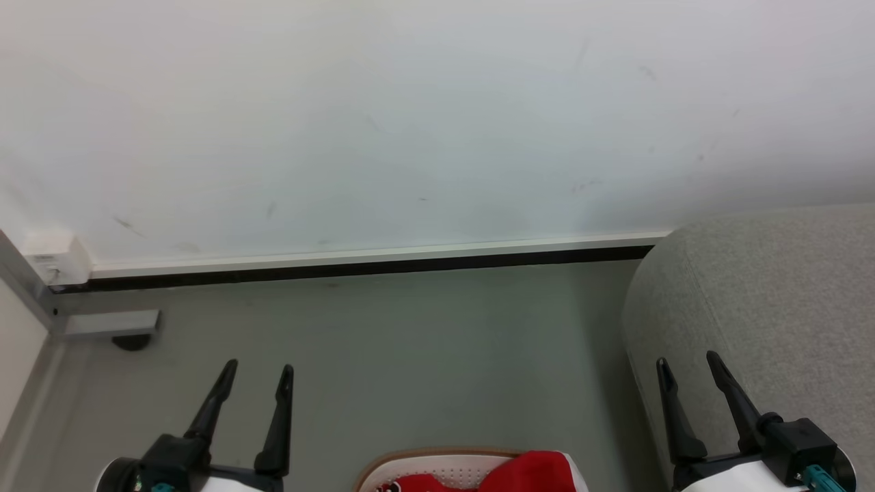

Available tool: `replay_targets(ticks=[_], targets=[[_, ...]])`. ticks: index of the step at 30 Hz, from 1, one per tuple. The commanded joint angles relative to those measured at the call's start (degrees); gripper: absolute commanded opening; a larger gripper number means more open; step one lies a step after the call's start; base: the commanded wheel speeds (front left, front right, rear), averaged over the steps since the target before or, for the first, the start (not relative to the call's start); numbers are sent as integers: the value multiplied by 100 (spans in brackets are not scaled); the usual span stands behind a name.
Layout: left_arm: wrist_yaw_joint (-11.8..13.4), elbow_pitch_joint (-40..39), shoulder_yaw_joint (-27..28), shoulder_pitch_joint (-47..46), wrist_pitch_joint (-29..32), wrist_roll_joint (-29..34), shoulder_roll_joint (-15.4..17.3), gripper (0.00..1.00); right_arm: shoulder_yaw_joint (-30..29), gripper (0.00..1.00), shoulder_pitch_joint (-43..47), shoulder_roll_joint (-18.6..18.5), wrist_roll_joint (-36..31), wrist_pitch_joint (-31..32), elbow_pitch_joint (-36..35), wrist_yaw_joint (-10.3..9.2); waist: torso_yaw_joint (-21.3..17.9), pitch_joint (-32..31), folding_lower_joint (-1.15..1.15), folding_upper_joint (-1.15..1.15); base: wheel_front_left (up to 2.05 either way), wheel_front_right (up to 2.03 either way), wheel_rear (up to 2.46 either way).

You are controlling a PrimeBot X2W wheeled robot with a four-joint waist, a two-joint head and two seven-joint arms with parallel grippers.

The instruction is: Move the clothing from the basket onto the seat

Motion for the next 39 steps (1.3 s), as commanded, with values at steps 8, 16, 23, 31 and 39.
replay_targets(ticks=[8, 16, 23, 31, 39], targets=[[-54, 100, -12, -59, -4, -69, -35, 100, -69, 100, -104, -4, -56, -16, -94, -13, -300, 204, 1, 0, 0, 0, 0], [-106, 461, -132, -274, -4, 43, 10, 100, -127, 100, -209, -4, -26, -15, -198, -12, -644, 521, 1, 0, 0, 0, 0], [-153, 862, -244, -566, -4, 18, 155, 100, -152, 100, -314, -3, 63, -15, -380, -12, -928, 950, 1, 0, 0, 0, 0], [-190, 1533, -542, -1026, -3, 63, 347, 100, -227, 100, -472, -3, 161, -15, -648, -12, -1112, 1464, 1, 0, 0, 0, 0], [-214, 2413, -1151, -1648, 189, 248, 587, 100, -313, 100, -708, -4, 291, -15, -959, -12, -1203, 2069, 1, 0, 0, 0, 0]])
